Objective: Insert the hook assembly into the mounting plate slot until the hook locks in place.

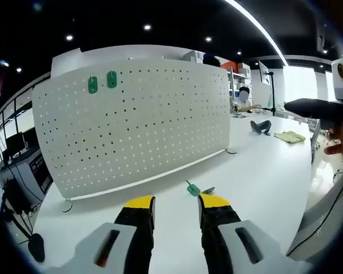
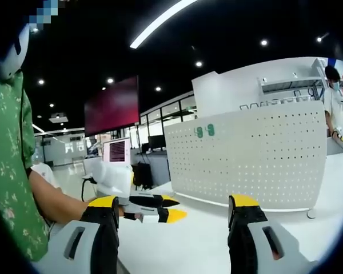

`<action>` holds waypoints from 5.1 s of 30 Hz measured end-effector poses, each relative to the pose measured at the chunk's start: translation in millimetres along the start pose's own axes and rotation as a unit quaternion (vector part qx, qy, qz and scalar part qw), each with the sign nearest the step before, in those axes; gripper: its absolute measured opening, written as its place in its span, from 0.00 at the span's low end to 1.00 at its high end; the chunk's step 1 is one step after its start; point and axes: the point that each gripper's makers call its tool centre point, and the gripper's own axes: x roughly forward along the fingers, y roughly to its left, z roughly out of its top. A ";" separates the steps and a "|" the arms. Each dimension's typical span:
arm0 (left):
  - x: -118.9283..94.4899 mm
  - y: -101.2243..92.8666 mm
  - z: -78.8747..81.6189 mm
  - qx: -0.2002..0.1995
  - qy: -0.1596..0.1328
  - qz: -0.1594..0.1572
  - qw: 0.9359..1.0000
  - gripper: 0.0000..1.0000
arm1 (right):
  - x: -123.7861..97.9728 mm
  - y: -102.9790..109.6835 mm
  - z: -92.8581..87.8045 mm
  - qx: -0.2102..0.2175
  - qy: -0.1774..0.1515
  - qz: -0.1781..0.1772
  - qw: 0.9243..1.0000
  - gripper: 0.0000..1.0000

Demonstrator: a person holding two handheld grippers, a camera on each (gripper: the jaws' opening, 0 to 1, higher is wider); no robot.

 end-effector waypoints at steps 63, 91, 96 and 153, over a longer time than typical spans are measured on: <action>-25.8 -5.6 0.2 -0.017 -0.001 -0.015 1.000 0.28 | 83.6 -125.8 -81.4 -0.038 0.140 -0.028 0.989 0.60; -20.0 -7.2 -5.1 -0.026 0.007 -0.025 0.999 0.25 | 122.7 -157.9 -141.1 -0.012 0.203 -0.088 0.975 0.43; -19.4 -7.7 -7.1 -0.027 0.009 -0.026 0.999 0.25 | 128.7 -159.7 -148.9 -0.015 0.215 -0.094 0.972 0.40; -20.5 -46.7 -9.2 -0.061 0.016 -0.198 0.978 0.68 | 158.5 -186.4 -192.0 -0.030 0.291 -0.164 0.942 0.15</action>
